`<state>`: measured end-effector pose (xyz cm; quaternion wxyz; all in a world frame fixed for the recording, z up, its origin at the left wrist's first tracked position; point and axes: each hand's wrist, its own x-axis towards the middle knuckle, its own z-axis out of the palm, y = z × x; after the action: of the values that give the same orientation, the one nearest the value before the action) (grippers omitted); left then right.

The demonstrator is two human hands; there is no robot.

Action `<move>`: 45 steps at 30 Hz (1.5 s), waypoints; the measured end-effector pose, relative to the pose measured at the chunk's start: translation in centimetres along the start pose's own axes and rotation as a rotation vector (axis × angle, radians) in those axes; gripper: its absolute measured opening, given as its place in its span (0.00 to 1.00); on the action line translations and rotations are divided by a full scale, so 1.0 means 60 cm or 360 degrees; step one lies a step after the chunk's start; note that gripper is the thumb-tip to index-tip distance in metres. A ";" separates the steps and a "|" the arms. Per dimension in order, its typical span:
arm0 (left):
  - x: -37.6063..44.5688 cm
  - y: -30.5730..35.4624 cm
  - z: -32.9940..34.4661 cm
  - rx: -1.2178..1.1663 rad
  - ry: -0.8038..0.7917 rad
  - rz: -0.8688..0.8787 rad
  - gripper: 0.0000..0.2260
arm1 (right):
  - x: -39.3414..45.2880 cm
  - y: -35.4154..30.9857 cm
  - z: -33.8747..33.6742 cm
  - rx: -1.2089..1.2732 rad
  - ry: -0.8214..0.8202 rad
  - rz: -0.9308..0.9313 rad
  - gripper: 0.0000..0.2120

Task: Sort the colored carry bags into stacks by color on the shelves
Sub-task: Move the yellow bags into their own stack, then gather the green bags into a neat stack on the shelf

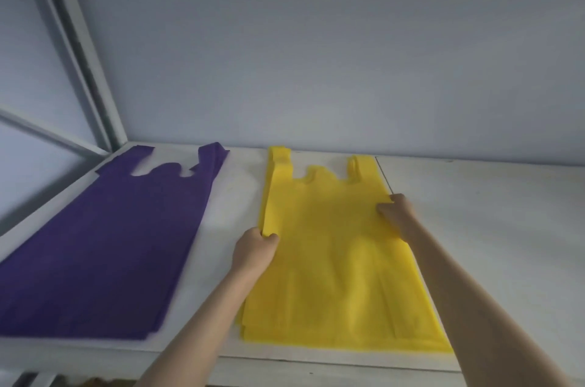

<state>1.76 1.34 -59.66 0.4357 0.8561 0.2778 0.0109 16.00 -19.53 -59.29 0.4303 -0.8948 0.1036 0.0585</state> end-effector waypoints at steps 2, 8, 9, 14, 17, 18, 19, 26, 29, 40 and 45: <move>-0.014 0.017 -0.007 0.0292 0.0002 0.0037 0.06 | -0.007 -0.007 -0.009 -0.0234 -0.0014 -0.0037 0.24; -0.085 0.097 -0.074 0.1025 -0.0279 0.0209 0.19 | -0.090 -0.041 -0.056 -0.0832 -0.0304 -0.0265 0.21; -0.103 0.116 -0.093 0.1033 -0.0388 0.0249 0.20 | -0.117 -0.055 -0.069 -0.0806 -0.0367 -0.0260 0.20; -0.198 0.227 -0.191 0.1120 -0.0556 0.0334 0.17 | -0.246 -0.136 -0.159 -0.0709 -0.0490 -0.0173 0.17; -0.262 0.298 -0.253 0.1181 -0.0647 0.0312 0.18 | -0.327 -0.192 -0.239 -0.0800 -0.0560 -0.0106 0.17; -0.286 0.321 -0.274 0.1203 -0.0674 0.0315 0.18 | -0.353 -0.212 -0.267 -0.0834 -0.0583 -0.0082 0.18; -0.313 0.344 -0.297 0.1224 -0.0699 0.0313 0.18 | -0.380 -0.234 -0.295 -0.0881 -0.0599 -0.0071 0.18; -0.467 0.508 -0.458 0.1255 -0.0752 0.0343 0.15 | -0.539 -0.418 -0.497 -0.0981 -0.0685 -0.0072 0.17; -0.498 0.588 -0.521 0.1231 -0.0782 0.0414 0.15 | -0.574 -0.497 -0.565 -0.1007 -0.0745 -0.0088 0.16; -0.350 0.731 -0.666 0.0454 -0.0503 0.0207 0.10 | -0.420 -0.699 -0.666 -0.0654 -0.0407 -0.0035 0.12; -0.247 0.713 -0.670 -0.0004 -0.0512 -0.0001 0.14 | -0.314 -0.730 -0.660 -0.0403 -0.0181 0.0240 0.18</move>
<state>-1.31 3.99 0.74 0.4758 0.8461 0.2047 -0.1262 8.66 -21.32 2.24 0.3134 -0.9269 0.1377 0.1536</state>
